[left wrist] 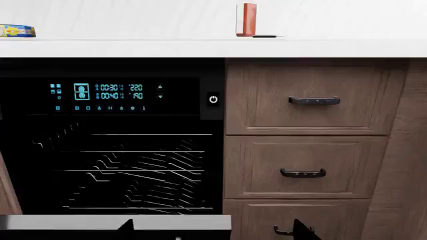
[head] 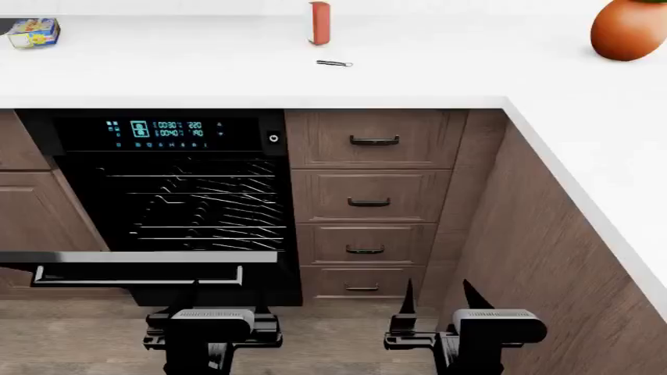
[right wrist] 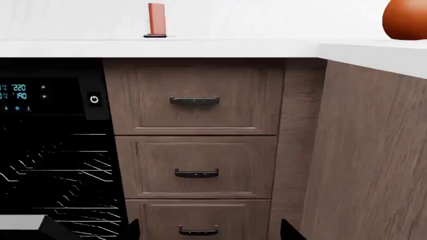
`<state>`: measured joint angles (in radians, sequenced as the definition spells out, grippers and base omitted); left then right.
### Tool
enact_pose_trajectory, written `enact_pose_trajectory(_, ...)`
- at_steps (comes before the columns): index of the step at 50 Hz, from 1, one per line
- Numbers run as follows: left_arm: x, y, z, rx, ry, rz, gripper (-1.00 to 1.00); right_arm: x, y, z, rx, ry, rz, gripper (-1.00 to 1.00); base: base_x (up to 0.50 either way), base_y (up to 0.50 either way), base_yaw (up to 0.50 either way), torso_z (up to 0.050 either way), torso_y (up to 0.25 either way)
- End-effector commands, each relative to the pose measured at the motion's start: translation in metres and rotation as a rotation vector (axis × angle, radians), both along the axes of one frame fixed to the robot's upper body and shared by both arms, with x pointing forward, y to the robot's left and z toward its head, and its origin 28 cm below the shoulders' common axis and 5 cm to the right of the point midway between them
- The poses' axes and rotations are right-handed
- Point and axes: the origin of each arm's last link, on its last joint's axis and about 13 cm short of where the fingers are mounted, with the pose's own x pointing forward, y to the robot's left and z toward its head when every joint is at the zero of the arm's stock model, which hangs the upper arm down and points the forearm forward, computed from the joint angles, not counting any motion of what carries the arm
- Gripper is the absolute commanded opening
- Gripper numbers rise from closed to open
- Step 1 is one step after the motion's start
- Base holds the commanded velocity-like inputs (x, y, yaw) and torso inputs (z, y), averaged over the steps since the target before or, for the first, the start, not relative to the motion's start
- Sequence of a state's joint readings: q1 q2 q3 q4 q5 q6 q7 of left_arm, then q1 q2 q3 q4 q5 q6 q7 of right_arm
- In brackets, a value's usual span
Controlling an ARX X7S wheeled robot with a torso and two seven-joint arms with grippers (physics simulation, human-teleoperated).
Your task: Close the dishwasher door
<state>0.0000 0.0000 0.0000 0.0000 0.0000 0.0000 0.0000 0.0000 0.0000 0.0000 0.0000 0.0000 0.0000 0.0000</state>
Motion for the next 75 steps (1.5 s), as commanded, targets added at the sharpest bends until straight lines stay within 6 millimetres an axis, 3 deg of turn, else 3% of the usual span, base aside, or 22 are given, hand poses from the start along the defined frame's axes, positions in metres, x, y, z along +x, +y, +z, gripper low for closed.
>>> enact_pose_trajectory(1, -0.001, 0.0, -0.002, 0.009, 0.0, -0.001, 1.0, 0.0, 0.0, 0.0, 0.003, 0.008, -0.004, 1.0, 0.0, 0.0, 0.0, 0.0, 0.0)
enact_pose_trajectory(15, -0.007, 0.002, 0.0, 0.013, 0.004, -0.005, 1.0, -0.008, -0.003, 0.0, -0.02, 0.033, -0.016, 1.0, 0.0, 0.0, 0.0, 0.0, 0.0)
enact_pose_trajectory(27, -0.041, 0.006, -0.003, 0.014, -0.012, -0.001, 1.0, -0.051, -0.003, -0.003, -0.024, 0.027, -0.049, 1.0, 0.0, 0.0, 0.0, 0.0, 0.0)
enact_pose_trajectory(37, -0.078, 0.014, 0.006, -0.026, 0.001, 0.001, 1.0, -0.089, 0.004, 0.003, 0.006, 0.028, -0.017, 1.0, 0.0, 0.0, 0.0, 0.0, 0.0)
enact_pose_trajectory(58, -0.15, 0.026, -0.007, -0.005, 0.024, -0.076, 1.0, -0.16, 0.017, -0.01, -0.006, 0.057, 0.036, 1.0, 0.0, 0.0, 0.0, 0.0, 0.0)
enact_pose_trajectory(75, -0.159, 0.028, -0.011, -0.048, 0.005, -0.051, 1.0, -0.168, 0.021, -0.016, 0.029, 0.069, 0.046, 1.0, 0.0, 0.0, 0.0, 0.0, 0.0)
